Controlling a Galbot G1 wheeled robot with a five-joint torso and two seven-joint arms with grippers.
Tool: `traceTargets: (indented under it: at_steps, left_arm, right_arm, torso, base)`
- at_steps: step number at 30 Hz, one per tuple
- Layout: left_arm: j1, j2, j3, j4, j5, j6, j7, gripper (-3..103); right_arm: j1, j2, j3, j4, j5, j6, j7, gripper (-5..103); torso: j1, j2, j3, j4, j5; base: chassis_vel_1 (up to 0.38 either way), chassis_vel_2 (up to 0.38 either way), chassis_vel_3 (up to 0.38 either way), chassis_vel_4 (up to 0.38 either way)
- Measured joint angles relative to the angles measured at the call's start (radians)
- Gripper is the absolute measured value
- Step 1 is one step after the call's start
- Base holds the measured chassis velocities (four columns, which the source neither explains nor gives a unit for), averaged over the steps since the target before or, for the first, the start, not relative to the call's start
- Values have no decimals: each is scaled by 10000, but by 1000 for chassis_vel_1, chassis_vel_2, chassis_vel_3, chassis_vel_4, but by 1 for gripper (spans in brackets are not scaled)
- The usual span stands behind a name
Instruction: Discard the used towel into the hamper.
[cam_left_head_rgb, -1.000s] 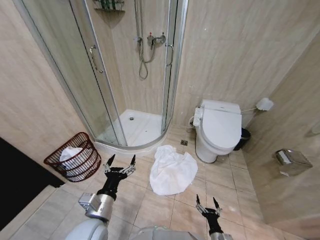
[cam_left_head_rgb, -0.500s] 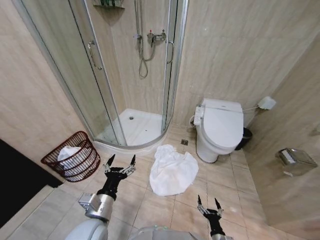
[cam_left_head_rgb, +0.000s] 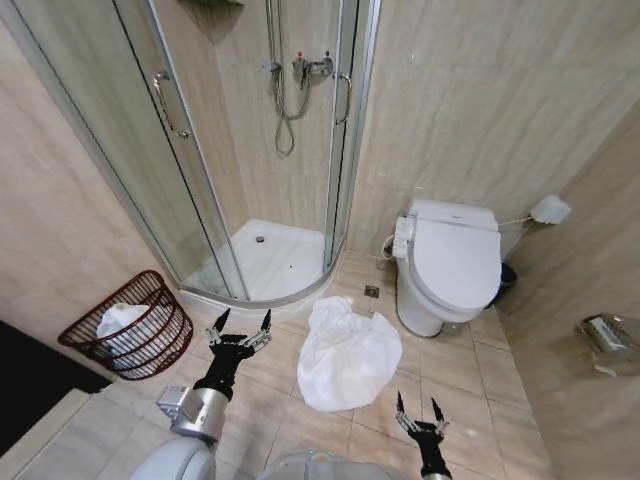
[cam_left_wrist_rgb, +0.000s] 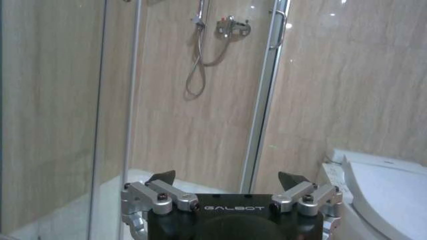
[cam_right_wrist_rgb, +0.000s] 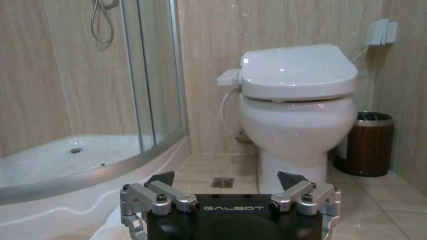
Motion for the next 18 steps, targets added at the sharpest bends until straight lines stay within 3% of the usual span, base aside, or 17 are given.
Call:
traceTargets:
  at_steps: [18]
  left_arm:
    - [0,1,0,0,-1,0,0,100]
  right_arm:
    - [72,-44,144,-209,751,459,-889,100]
  torso:
    - [-300,-767,-459,0,-2]
  base:
    - [-3,1,5,-2]
